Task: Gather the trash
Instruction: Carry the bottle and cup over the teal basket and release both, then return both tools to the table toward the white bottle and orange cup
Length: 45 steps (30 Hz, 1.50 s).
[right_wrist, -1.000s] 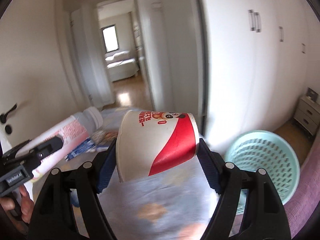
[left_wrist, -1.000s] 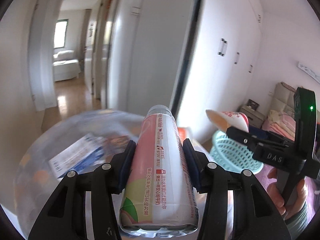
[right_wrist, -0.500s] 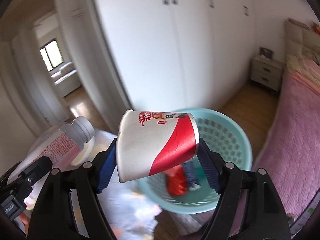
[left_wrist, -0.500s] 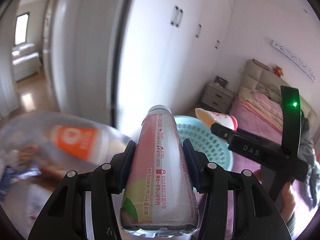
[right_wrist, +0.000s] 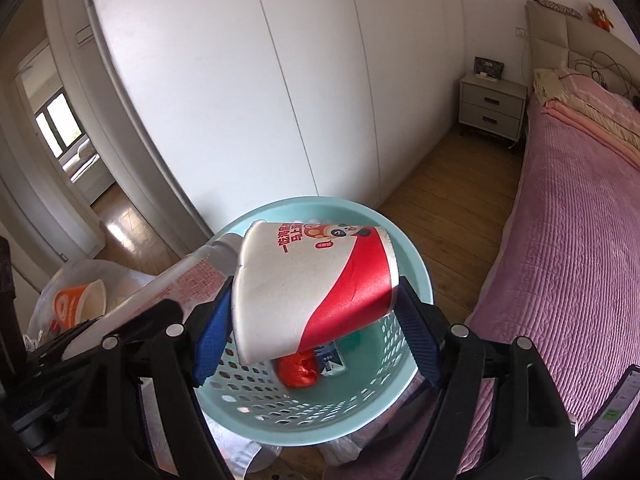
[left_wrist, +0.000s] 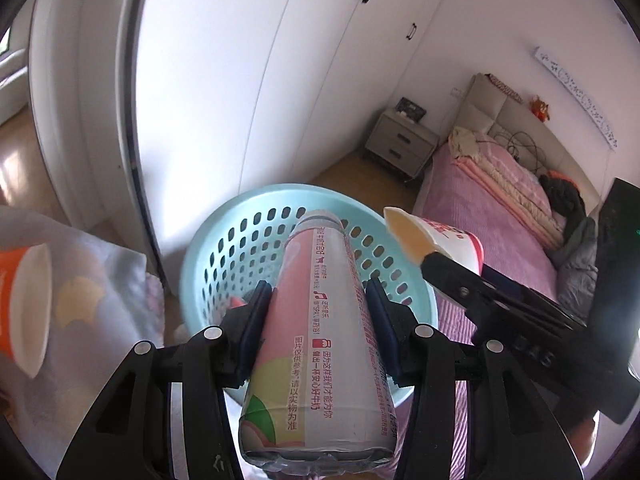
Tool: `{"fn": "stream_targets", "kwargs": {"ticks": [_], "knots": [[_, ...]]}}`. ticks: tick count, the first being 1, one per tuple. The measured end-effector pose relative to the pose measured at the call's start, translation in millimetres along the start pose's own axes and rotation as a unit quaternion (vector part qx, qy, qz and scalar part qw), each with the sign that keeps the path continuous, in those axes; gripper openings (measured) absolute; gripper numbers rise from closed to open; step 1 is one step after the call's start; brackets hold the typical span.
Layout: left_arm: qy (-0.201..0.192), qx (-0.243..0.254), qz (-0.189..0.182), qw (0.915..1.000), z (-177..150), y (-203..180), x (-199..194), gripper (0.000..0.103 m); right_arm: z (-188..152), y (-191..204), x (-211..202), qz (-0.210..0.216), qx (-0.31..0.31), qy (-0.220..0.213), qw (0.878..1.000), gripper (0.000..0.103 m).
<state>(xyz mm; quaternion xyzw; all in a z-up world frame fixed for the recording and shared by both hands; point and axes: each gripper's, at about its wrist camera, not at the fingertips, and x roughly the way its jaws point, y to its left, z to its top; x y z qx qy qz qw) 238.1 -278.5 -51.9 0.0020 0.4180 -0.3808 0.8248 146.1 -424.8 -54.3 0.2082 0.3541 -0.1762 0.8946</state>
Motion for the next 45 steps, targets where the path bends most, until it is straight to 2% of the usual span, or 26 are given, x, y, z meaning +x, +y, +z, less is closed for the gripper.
{"fn": "stream_targets", "kwargs": {"ticks": [5, 9, 13, 16, 18, 27, 34, 39, 45], "knots": [[-0.007, 0.009, 0.018, 0.9998, 7, -3, 9, 0.047, 9, -9, 5, -0.006, 0.01, 0.0, 1.0, 0.073], [-0.019, 0.011, 0.026, 0.9994, 11, -5, 6, 0.06, 11, -15, 10, -0.01, 0.021, 0.003, 1.0, 0.073], [-0.024, 0.009, 0.03, 0.9992, 11, -1, -1, 0.06, 12, -17, 16, -0.005, 0.023, 0.008, 1.0, 0.073], [-0.031, 0.007, 0.032, 0.999, 9, -1, -9, 0.062, 13, -14, 18, 0.005, 0.018, 0.012, 1.0, 0.076], [-0.04, 0.007, 0.035, 0.9986, 7, -1, -17, 0.073, 12, -12, 17, 0.004, 0.016, 0.01, 1.0, 0.08], [-0.078, 0.003, 0.038, 0.9962, -13, 1, -69, 0.081, 6, -4, -3, 0.025, 0.013, -0.011, 1.0, 0.081], [-0.118, -0.02, 0.062, 0.9909, -45, 20, -130, 0.084, -4, 50, -32, 0.081, -0.05, -0.043, 0.995, 0.081], [-0.135, -0.063, 0.089, 0.9848, -78, 52, -172, 0.084, -18, 113, -45, 0.133, -0.12, -0.06, 0.982, 0.08], [-0.138, -0.108, 0.168, 0.9701, -118, 107, -220, 0.088, -36, 184, -33, 0.179, -0.195, -0.055, 0.963, 0.08]]}}
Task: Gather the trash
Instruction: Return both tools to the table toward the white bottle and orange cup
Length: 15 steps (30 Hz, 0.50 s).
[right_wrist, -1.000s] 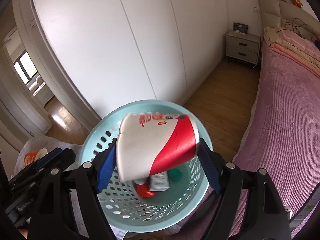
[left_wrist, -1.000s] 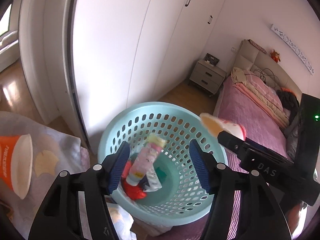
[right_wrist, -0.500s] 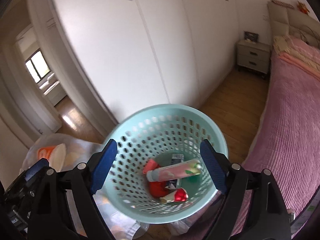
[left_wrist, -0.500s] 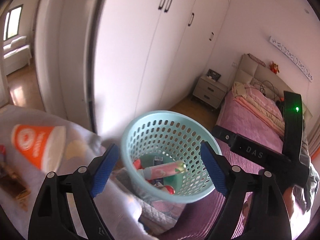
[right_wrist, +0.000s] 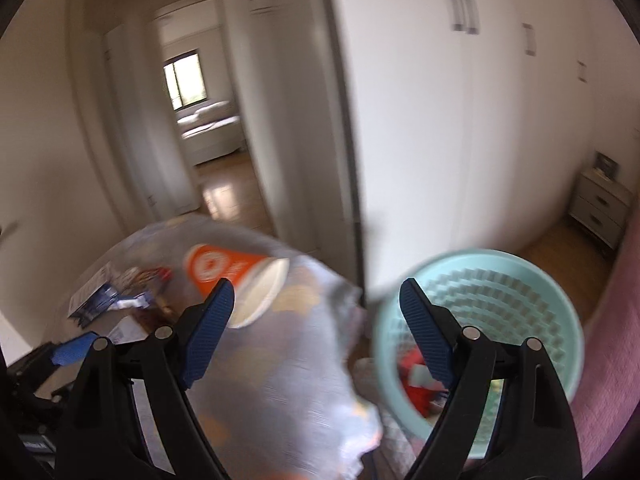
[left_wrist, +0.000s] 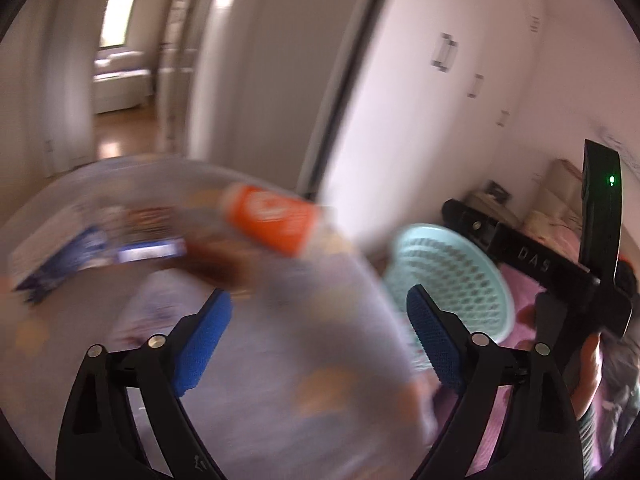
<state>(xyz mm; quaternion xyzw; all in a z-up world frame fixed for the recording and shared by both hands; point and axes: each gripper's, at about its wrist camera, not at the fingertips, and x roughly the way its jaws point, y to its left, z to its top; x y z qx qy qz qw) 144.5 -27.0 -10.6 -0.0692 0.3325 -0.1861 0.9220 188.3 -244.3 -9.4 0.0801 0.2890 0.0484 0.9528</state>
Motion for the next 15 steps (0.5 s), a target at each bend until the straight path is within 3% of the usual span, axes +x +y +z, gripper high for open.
{"fn": "stream_targets", "kwargs": {"ticks": [4, 10, 15], "knots": [[0.004, -0.011, 0.053, 0.9985, -7, 46, -16, 0.088, 8, 30, 27, 0.017, -0.028, 0.006, 0.999, 0.08], [0.038, -0.021, 0.07, 0.9966, -13, 83, -2, 0.088, 14, 46, 76, 0.002, -0.043, 0.02, 0.999, 0.08], [0.053, -0.01, 0.076, 0.9956, -22, 88, 14, 0.088, 16, 46, 114, -0.001, -0.04, 0.048, 0.998, 0.081]]}}
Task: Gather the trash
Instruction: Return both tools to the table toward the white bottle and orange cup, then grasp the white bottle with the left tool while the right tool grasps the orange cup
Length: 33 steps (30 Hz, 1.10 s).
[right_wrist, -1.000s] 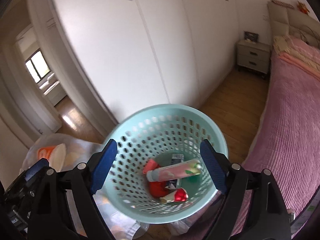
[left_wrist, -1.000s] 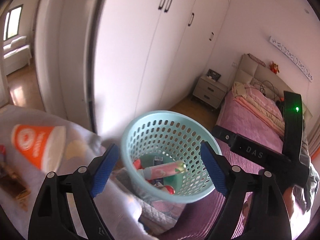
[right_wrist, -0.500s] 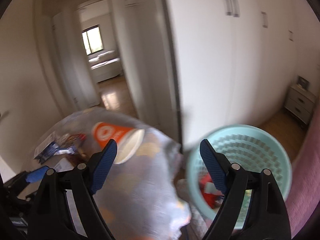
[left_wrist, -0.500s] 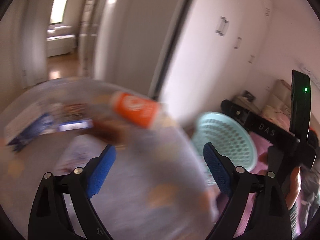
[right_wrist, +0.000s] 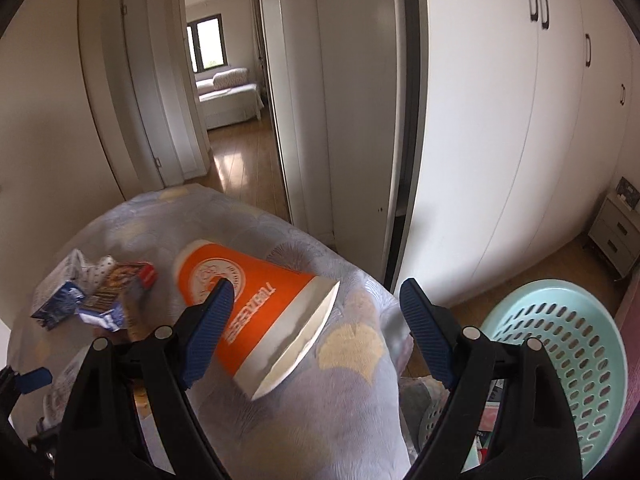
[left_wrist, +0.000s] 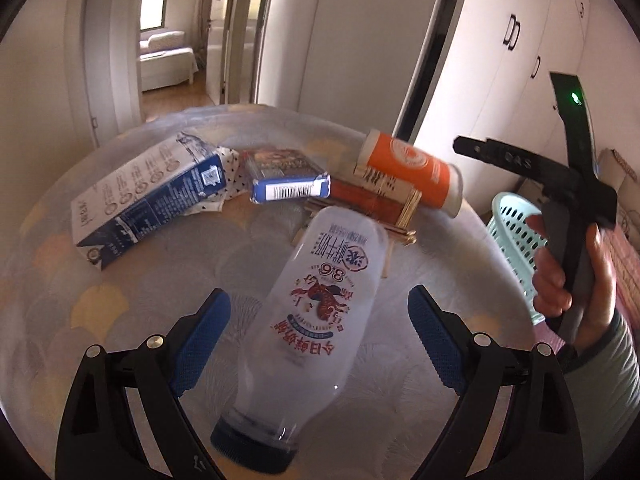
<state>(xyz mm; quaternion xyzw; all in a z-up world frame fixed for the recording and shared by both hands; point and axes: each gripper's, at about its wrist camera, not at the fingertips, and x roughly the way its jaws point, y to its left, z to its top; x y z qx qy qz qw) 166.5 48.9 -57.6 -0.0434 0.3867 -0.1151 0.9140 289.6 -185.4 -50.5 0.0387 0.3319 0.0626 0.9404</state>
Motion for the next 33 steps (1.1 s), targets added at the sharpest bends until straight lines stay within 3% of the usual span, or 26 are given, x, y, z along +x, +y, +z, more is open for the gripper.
{"fn": "stream_targets", "kwargs": {"ticks": [5, 12, 17, 20, 22, 24, 28, 33], "knots": [[0.004, -0.007, 0.006, 0.9999, -1, 5, 12, 0.086, 6, -12, 30, 0.038, 0.031, 0.031, 0.998, 0.081], [0.012, -0.013, 0.006, 0.9998, -10, 7, 26, 0.065, 7, -24, 58, 0.101, 0.067, 0.073, 0.99, 0.082], [0.005, -0.026, -0.005, 0.9996, -12, 14, 21, 0.061, 6, -21, 64, 0.15, 0.069, 0.093, 0.982, 0.082], [0.0, -0.032, -0.008, 0.9995, -13, 15, 22, 0.059, 4, -17, 57, 0.171, 0.057, 0.089, 0.98, 0.069], [-0.005, -0.035, -0.007, 0.9994, -13, 19, 20, 0.058, 2, -11, 50, 0.187, 0.05, 0.084, 0.977, 0.05], [-0.01, -0.037, -0.007, 0.9992, -14, 21, 17, 0.058, -1, -4, 40, 0.194, 0.039, 0.077, 0.977, 0.042], [-0.018, -0.043, -0.003, 0.9989, -17, 24, 8, 0.057, -5, 21, 10, 0.169, -0.018, 0.045, 0.984, 0.035], [-0.019, -0.046, 0.001, 0.9987, -23, 24, -3, 0.057, -12, 52, -17, 0.182, -0.07, 0.027, 0.98, 0.035]]}}
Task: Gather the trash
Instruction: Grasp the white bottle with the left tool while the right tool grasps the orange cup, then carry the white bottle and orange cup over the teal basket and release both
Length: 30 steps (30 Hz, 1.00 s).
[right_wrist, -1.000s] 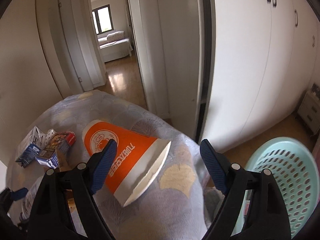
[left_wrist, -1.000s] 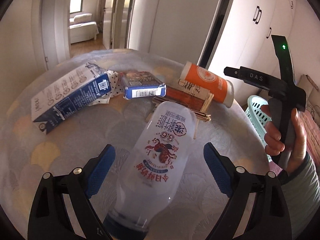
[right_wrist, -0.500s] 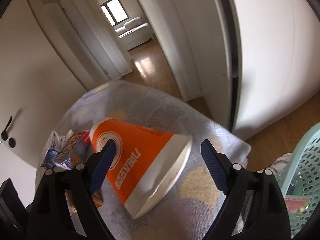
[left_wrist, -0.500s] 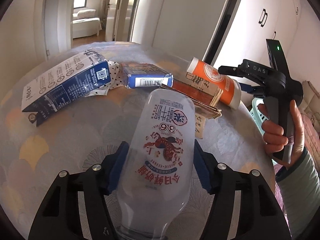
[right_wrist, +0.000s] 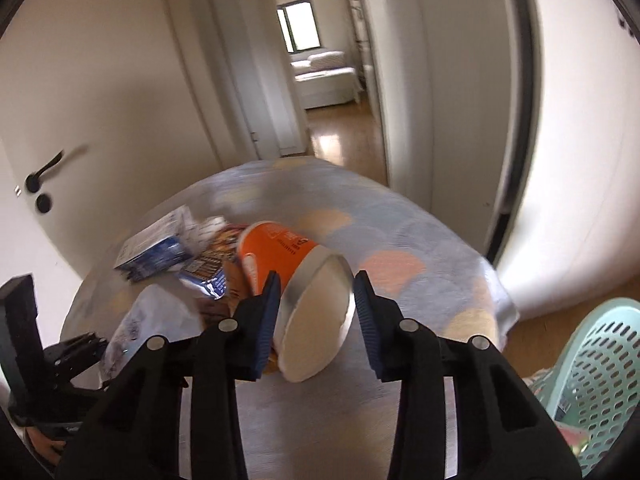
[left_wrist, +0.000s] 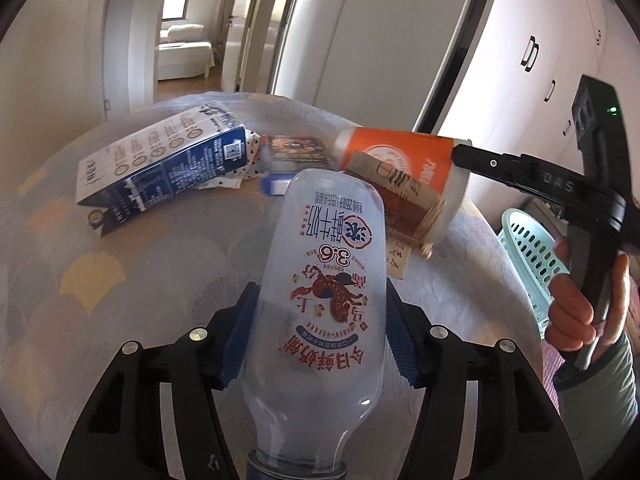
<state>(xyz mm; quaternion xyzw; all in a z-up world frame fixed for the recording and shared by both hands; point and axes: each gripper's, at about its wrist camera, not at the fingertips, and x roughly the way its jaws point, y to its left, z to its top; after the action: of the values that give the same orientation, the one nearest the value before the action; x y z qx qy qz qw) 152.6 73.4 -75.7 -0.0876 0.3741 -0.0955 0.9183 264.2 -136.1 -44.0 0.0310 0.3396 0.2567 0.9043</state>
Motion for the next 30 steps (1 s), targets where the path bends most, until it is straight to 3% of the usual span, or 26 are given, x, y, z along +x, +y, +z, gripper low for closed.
{"fn": "stream_targets", "kwargs": {"ticks": [4, 12, 16, 20, 23, 25, 27, 28, 30], "knots": [[0.001, -0.002, 0.002, 1.0, -2, 2, -5, 0.057, -4, 16, 5, -0.005, -0.011, 0.004, 1.0, 0.037], [-0.004, -0.011, -0.003, 0.9999, -3, 6, -7, 0.057, -8, 6, 18, 0.063, 0.041, 0.018, 0.997, 0.041], [-0.005, -0.007, -0.002, 1.0, -4, 4, -6, 0.057, -3, 15, 26, 0.049, 0.028, 0.011, 0.998, 0.067], [-0.006, -0.002, 0.0, 1.0, -5, 2, -5, 0.057, 6, 20, 55, 0.058, 0.027, 0.048, 0.997, 0.067], [-0.007, -0.006, -0.002, 1.0, -7, 3, -5, 0.057, 6, 19, 69, 0.061, 0.04, 0.061, 0.995, 0.054], [-0.008, -0.007, -0.004, 0.9999, -8, 4, -5, 0.057, 3, 17, 75, 0.063, 0.048, 0.074, 0.994, 0.027], [-0.008, -0.007, -0.004, 0.9999, -8, 4, -6, 0.057, -1, 16, 75, 0.073, 0.056, 0.078, 0.993, 0.021], [-0.009, -0.005, -0.003, 0.9999, -8, 4, -6, 0.057, -2, 17, 74, 0.072, 0.056, 0.077, 0.993, 0.011], [-0.012, -0.003, -0.003, 0.9999, -8, 3, -8, 0.057, -6, 20, 63, 0.06, 0.046, 0.065, 0.995, 0.002]]}}
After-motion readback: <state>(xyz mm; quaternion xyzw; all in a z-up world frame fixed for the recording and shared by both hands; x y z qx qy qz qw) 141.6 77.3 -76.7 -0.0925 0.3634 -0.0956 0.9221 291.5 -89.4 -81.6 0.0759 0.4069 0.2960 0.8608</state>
